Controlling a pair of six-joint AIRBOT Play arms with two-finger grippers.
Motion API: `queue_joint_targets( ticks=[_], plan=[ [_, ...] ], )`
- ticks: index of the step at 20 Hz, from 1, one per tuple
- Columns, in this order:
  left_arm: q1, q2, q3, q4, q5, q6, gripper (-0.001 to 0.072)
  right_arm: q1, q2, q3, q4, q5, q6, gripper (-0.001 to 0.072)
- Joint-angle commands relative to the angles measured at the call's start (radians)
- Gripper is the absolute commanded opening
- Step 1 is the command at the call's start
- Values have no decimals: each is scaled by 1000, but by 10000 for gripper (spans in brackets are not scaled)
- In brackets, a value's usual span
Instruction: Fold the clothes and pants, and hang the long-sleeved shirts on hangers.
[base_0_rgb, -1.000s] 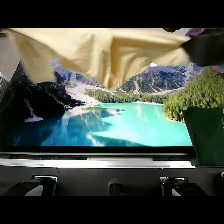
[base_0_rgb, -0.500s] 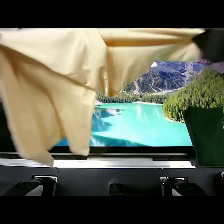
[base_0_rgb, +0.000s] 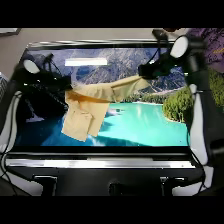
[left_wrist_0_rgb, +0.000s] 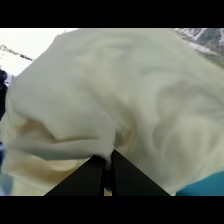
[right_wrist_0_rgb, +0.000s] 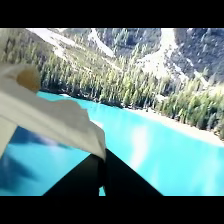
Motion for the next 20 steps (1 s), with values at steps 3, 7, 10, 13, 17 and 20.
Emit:
queue_joint_targets(
  ticks=[3,7,10,13,17,20],
  plan=[
    [2,-204,-6,-162,82,43,26,1,-205,1,117,-51,34,26],
    [82,-108,48,-155,-1,43,547,1,-188,2,117,-50,41,26],
    [208,69,43,-134,-93,43,548,1,-154,2,116,-23,41,26],
    [318,253,-72,-95,-167,39,547,1,-121,2,115,0,40,26],
    [357,562,-578,-130,-63,40,547,1,-102,2,116,47,40,26],
    [352,768,-988,-288,76,63,547,1,-98,2,115,85,40,26]
  ],
)
